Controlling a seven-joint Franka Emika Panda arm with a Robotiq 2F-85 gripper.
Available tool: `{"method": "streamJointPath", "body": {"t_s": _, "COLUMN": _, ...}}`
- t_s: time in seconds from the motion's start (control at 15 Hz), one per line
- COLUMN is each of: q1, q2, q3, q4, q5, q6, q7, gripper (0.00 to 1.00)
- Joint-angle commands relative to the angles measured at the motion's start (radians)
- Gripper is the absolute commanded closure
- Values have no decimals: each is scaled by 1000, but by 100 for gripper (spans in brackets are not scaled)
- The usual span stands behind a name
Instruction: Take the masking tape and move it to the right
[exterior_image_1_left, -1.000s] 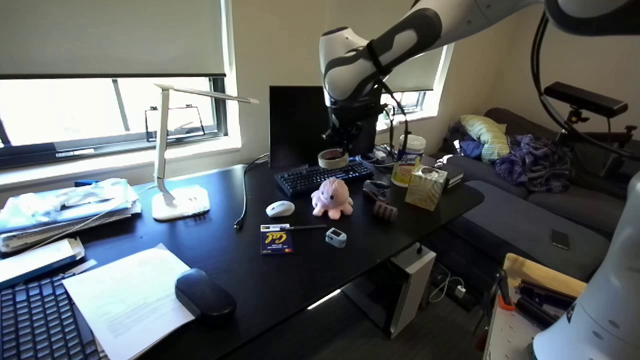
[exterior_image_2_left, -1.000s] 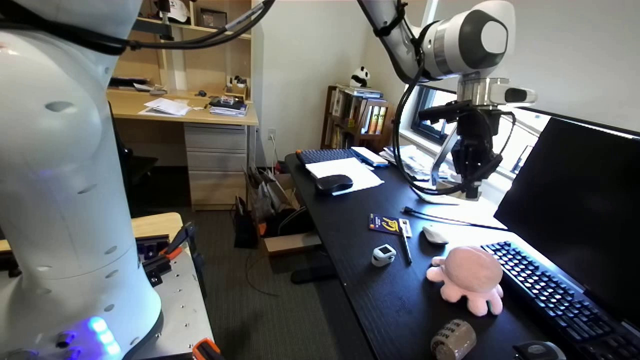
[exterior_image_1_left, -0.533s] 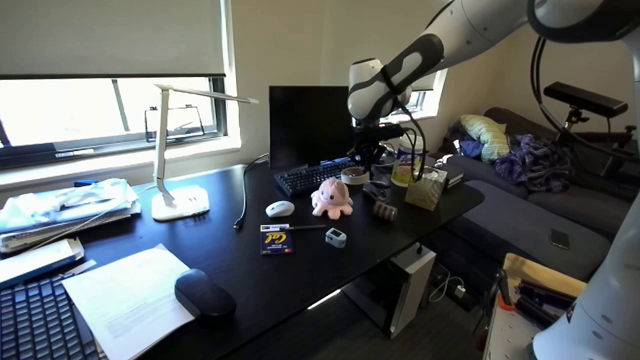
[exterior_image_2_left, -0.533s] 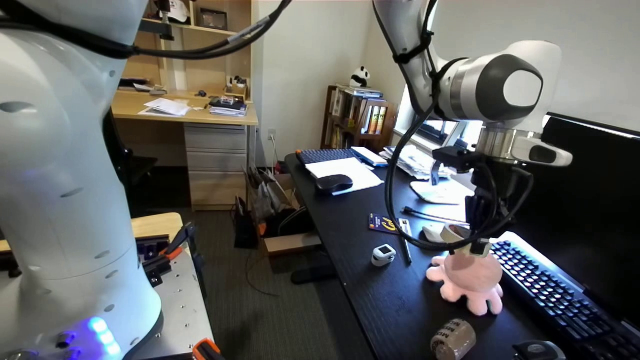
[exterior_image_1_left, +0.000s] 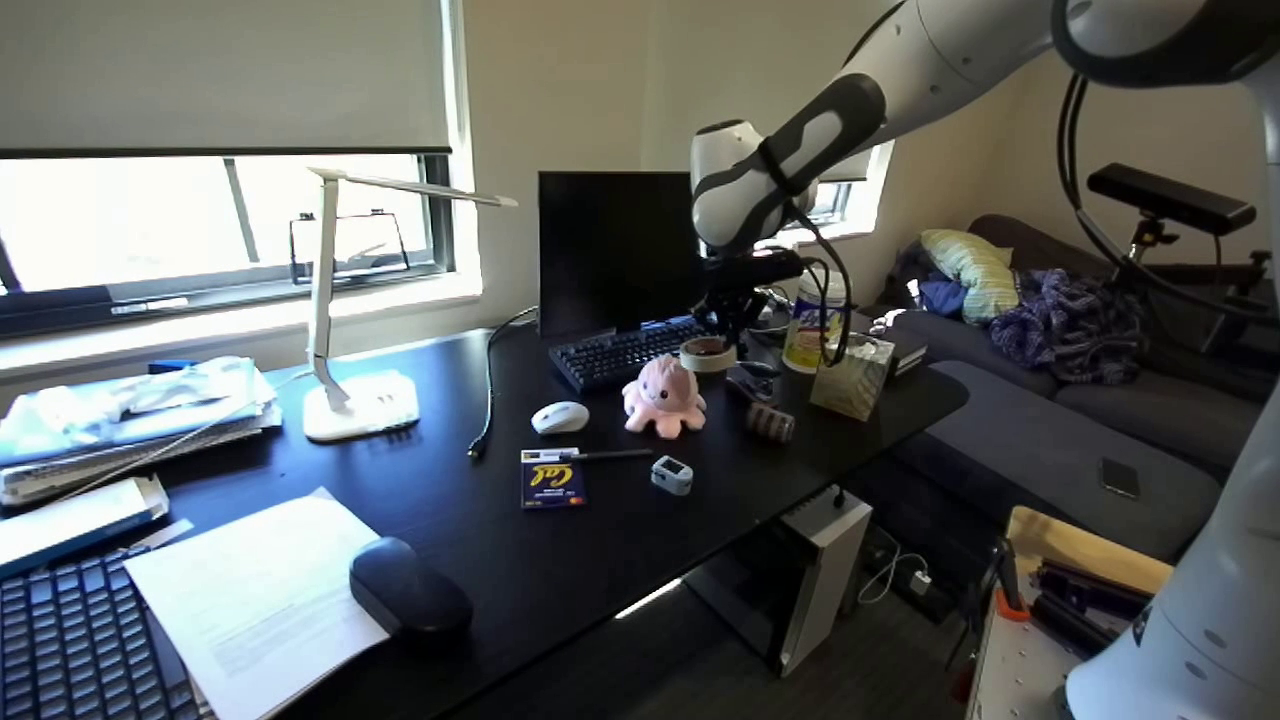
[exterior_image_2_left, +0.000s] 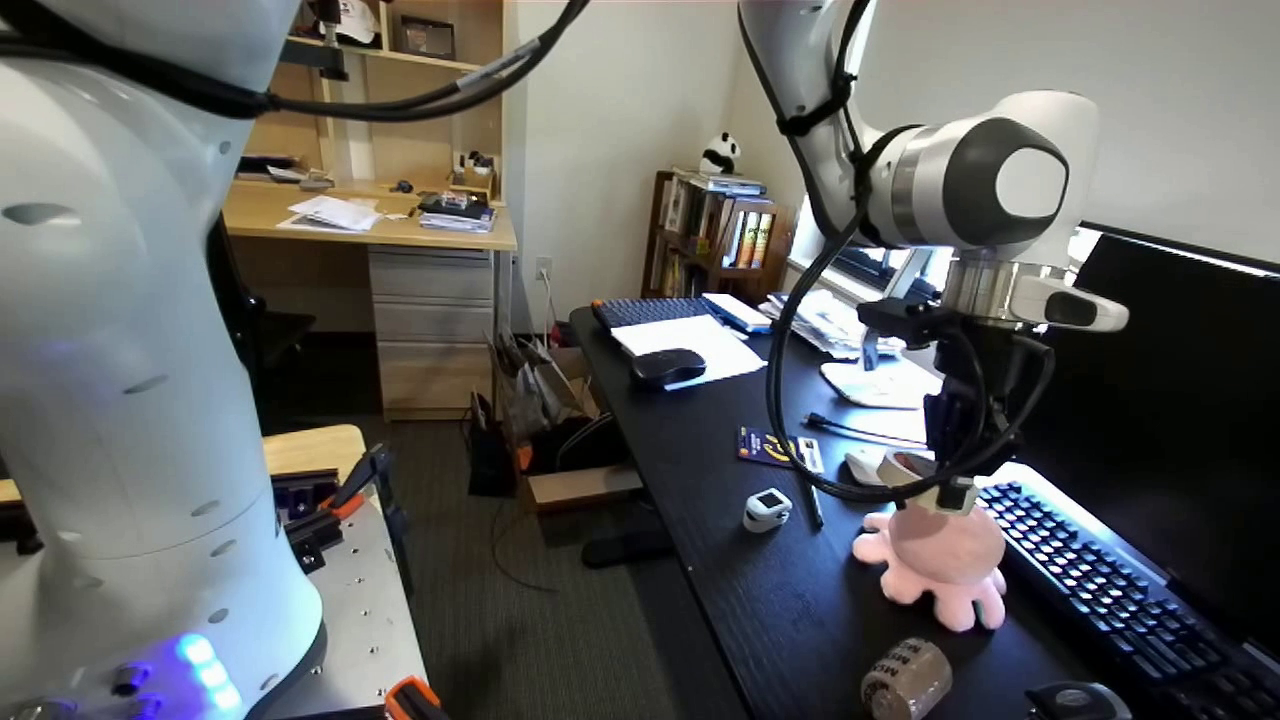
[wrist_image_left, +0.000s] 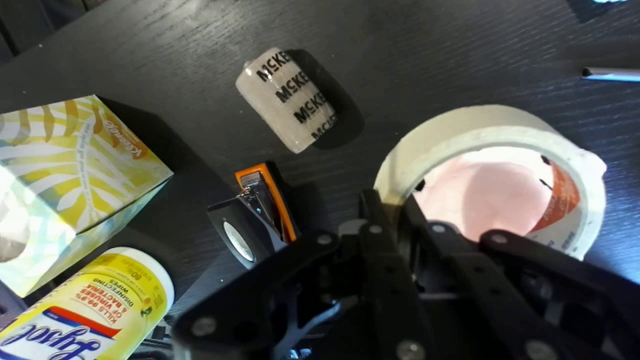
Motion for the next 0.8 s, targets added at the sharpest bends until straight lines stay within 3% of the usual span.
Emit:
{"method": "streamJointPath", "body": {"t_s": 0.0, "q1": 19, "q2": -80, "q3": -45, "q4": -120, "q5": -73, "q6": 22, "q7": 74, "gripper": 96}}
{"method": "streamJointPath", "body": {"t_s": 0.6, "q1": -28, "q2": -194, "q3": -115, "q4": -400, "q5": -128, "q6": 55, "q7": 177, "gripper": 96}}
{"method": "streamJointPath", "body": {"t_s": 0.73, "q1": -68, "q2": -146, "q3": -122, "q4": -384, "q5": -50, "q6": 26, "q7": 223, "gripper": 96}}
